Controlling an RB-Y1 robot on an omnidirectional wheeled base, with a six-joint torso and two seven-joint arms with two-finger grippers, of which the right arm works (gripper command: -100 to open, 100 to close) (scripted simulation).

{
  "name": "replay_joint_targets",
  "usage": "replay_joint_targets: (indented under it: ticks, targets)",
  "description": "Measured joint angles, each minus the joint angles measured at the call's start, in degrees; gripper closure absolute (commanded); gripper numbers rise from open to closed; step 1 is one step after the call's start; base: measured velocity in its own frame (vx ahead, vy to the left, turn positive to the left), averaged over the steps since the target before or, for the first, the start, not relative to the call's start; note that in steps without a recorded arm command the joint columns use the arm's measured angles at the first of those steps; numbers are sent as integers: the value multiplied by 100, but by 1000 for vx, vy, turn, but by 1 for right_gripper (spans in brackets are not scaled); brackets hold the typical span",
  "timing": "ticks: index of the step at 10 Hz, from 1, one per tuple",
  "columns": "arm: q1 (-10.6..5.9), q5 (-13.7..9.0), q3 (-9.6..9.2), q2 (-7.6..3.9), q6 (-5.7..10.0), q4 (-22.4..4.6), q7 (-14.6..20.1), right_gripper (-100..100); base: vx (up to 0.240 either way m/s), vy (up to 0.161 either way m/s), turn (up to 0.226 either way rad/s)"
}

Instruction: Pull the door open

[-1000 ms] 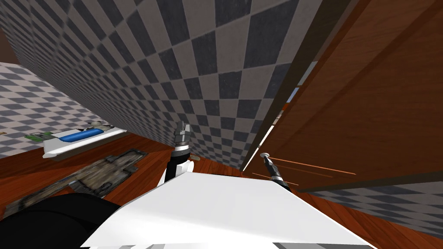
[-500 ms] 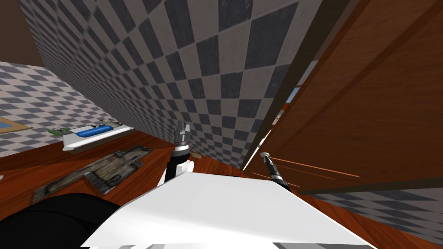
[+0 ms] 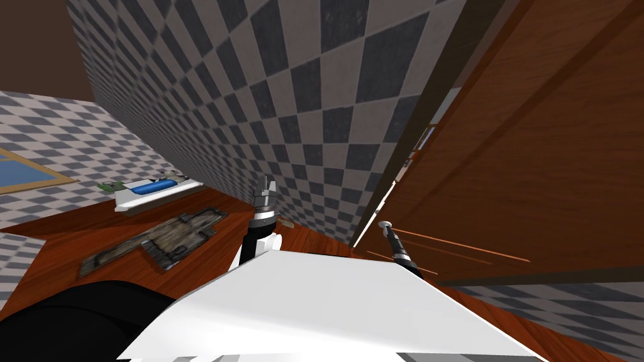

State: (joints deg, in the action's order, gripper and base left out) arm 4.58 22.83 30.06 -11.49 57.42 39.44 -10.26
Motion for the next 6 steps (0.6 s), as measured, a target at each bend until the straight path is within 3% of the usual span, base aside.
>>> replay_joint_targets:
  ticks: [6]
  targets:
    - [-91, -137, 87, 37, -117, -15, 842, 100, -51, -22, 75]
